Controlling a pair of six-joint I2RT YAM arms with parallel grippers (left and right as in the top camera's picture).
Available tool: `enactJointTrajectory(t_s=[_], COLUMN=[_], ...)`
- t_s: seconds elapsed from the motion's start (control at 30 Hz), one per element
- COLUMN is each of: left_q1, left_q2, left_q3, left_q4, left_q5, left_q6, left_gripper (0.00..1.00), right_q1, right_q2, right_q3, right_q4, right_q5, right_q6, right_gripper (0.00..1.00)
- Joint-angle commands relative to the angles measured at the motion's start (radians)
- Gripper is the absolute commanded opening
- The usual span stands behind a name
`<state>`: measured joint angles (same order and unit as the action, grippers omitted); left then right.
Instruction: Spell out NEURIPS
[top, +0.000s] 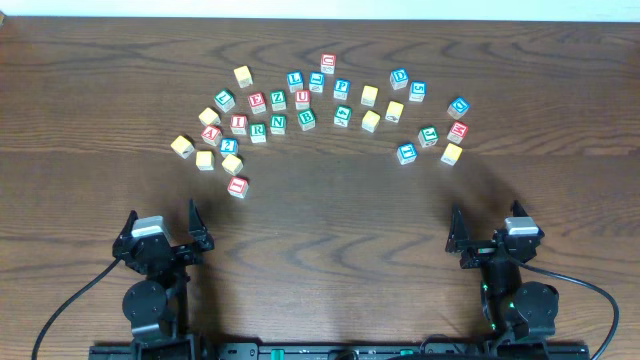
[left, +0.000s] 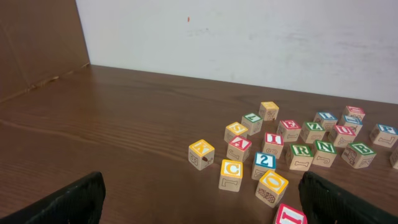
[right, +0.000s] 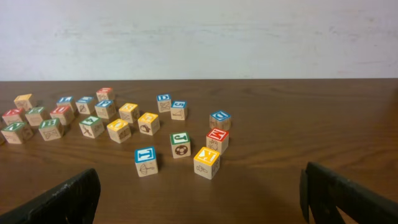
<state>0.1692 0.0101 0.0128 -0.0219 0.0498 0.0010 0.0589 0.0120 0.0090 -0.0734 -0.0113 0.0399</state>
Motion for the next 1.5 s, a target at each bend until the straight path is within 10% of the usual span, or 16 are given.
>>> enactJointTrajectory(t_s=[0.0,1.47], left_q1=[0.002,0.003], left_q2=[-0.005,0.011], left_q3=[-0.009,0.036], left_q4=[-0.048,0.071], left_q5=[-0.009,-0.012], left_q6=[0.01,-0.123], left_gripper=[0.98,0.97], right_q1=[-0.009,-0.009], right_q2=[-0.005,-0.005], right_q3=[-0.003,0.002], right_q4=[-0.001,0.071], right_q5=[-0.006,-0.004], right_q6=[-0.011,-0.011], right_gripper=[0.99,0.99])
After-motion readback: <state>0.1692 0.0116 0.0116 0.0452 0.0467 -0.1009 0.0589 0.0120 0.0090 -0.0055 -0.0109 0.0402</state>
